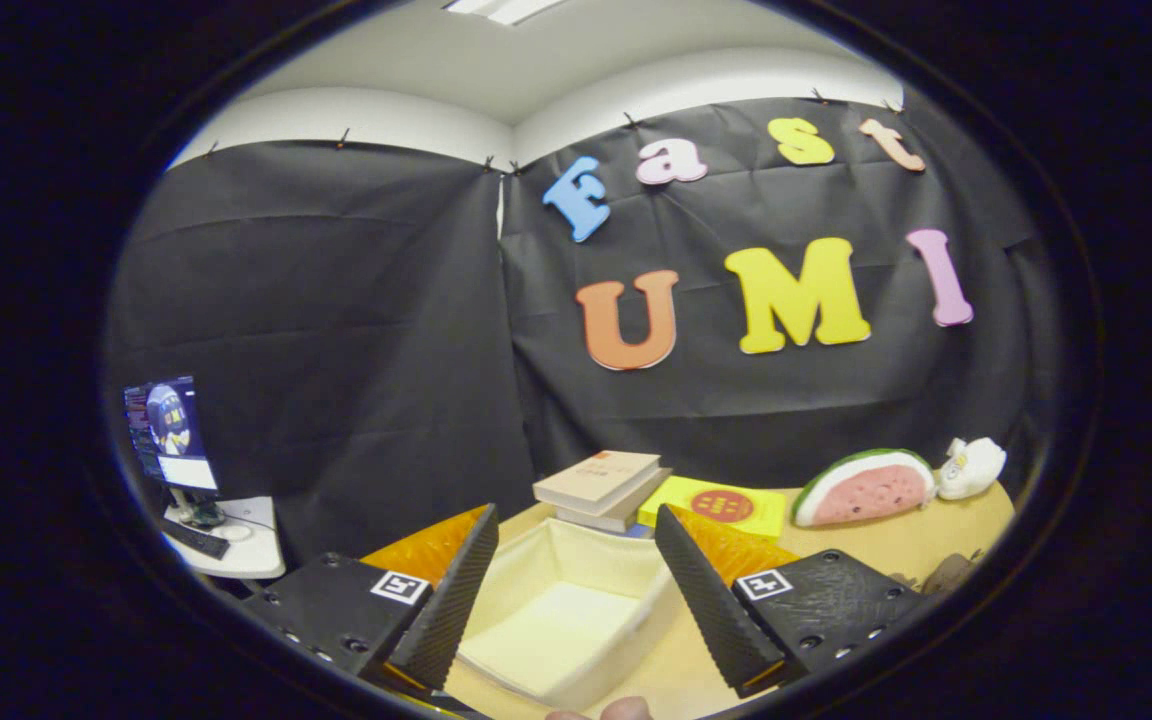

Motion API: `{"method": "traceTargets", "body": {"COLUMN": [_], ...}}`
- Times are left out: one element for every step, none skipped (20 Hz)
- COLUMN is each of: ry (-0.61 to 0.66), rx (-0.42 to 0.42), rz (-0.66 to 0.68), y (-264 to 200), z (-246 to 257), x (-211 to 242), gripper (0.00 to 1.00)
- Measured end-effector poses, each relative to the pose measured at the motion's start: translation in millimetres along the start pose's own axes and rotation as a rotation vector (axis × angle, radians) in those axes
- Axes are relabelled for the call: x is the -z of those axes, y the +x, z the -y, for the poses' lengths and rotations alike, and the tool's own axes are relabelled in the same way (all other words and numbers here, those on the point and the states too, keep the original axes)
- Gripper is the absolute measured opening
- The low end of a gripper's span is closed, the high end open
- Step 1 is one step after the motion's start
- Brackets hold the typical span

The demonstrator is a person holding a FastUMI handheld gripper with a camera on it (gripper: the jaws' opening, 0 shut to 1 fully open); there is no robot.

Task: Open the storage box then place both shoes into the box .Put the left shoe in first, then the right shoe, with the right side of both shoes facing outward in a uniform manner.

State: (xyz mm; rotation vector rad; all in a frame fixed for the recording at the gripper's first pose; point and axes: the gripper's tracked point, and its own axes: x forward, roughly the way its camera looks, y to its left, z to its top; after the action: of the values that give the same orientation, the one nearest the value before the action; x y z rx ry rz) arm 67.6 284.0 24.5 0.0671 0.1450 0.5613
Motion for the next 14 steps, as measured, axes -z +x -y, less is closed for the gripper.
{"method": "traceTargets", "body": {"ry": [-0.009, -0.019, -0.026, -0.038, -0.054, -0.069, -0.076, -0.066, -0.046, -0.017, 0.009, 0.029, 0.051, 0.073], "rx": [0.045, 0.093, 0.143, 0.193, 0.231, 0.27, 0.314, 0.352, 0.373, 0.389, 0.414, 0.438, 0.455, 0.461], "rz": [0.0, 0.001, 0.0, -0.004, -0.013, -0.02, -0.035, -0.052, -0.076, -0.109, -0.154, -0.204, -0.257, -0.302], "y": [-12.9, -25.4, -38.2, -49.3, -59.4, -68.9, -76.1, -82.7, -87.2, -88.6, -88.5, -88.8, -87.6, -86.0], "z": [27.3, 55.7, 83.4, 108.5, 131.3, 154.2, 178.0, 198.6, 215.1, 227.8, 243.8, 258.5, 270.6, 279.2], "x": [2.7, 6.6, 7.6, 10.5, 13.6, 18.0, 24.3, 33.0, 44.0, 59.7, 77.6, 96.5, 114.5, 131.0], "gripper": [0.95, 0.95, 0.95, 0.95, 0.95, 0.95, 0.95, 0.95, 0.95, 0.95, 0.95, 0.95, 0.95, 0.96]}}
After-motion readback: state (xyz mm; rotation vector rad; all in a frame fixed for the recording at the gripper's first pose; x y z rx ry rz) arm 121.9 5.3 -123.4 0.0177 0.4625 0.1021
